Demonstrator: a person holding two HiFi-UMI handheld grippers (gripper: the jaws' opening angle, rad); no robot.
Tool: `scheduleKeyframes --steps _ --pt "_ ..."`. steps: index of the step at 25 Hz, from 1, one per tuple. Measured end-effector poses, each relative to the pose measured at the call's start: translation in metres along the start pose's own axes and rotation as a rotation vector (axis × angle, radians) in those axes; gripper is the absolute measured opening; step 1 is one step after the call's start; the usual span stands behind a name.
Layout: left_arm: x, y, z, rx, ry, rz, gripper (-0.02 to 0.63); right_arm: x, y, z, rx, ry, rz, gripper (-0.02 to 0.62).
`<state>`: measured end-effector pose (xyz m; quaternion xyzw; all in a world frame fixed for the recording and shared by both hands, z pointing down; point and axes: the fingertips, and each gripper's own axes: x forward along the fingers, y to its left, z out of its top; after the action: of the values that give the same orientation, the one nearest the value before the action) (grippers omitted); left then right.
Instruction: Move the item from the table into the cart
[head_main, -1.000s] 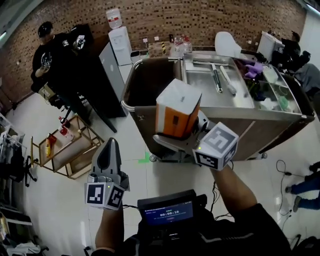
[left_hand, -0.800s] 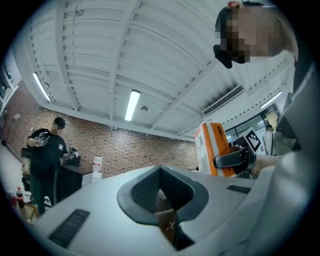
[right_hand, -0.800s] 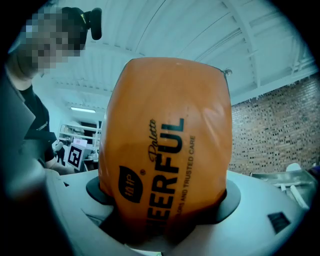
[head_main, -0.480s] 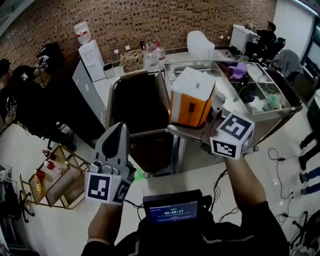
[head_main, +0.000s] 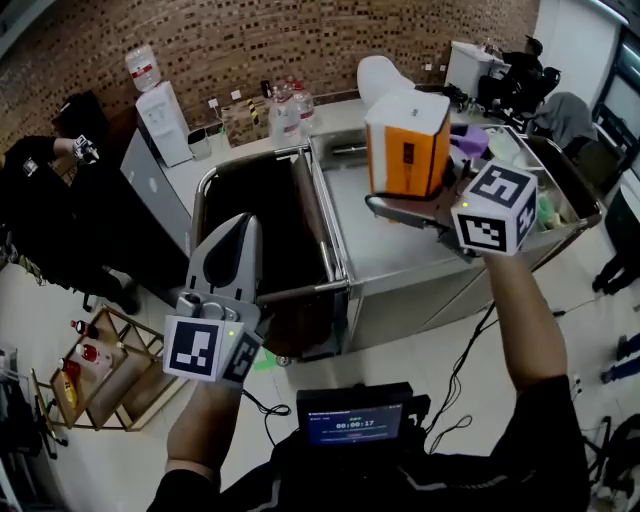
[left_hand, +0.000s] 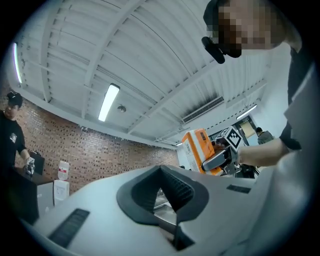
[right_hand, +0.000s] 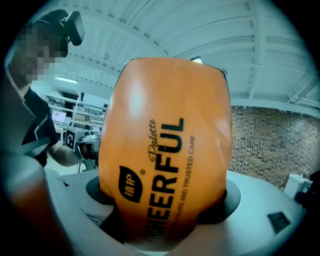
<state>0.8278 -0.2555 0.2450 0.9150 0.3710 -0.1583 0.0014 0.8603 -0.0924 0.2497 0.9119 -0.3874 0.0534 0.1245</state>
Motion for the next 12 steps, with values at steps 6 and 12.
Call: scheduleKeyframes --steps 6,12 --pt "0.056 -0.003 -0.019 0.020 0.061 0.038 0.008 0.006 -0.078 -0.025 -0.144 0.188 0.078 0.407" --pt "0.095 0.024 -0.040 0.042 0.093 0.039 0.008 0.053 -0.137 -0.074 -0.243 0.437 0.142 0.407"
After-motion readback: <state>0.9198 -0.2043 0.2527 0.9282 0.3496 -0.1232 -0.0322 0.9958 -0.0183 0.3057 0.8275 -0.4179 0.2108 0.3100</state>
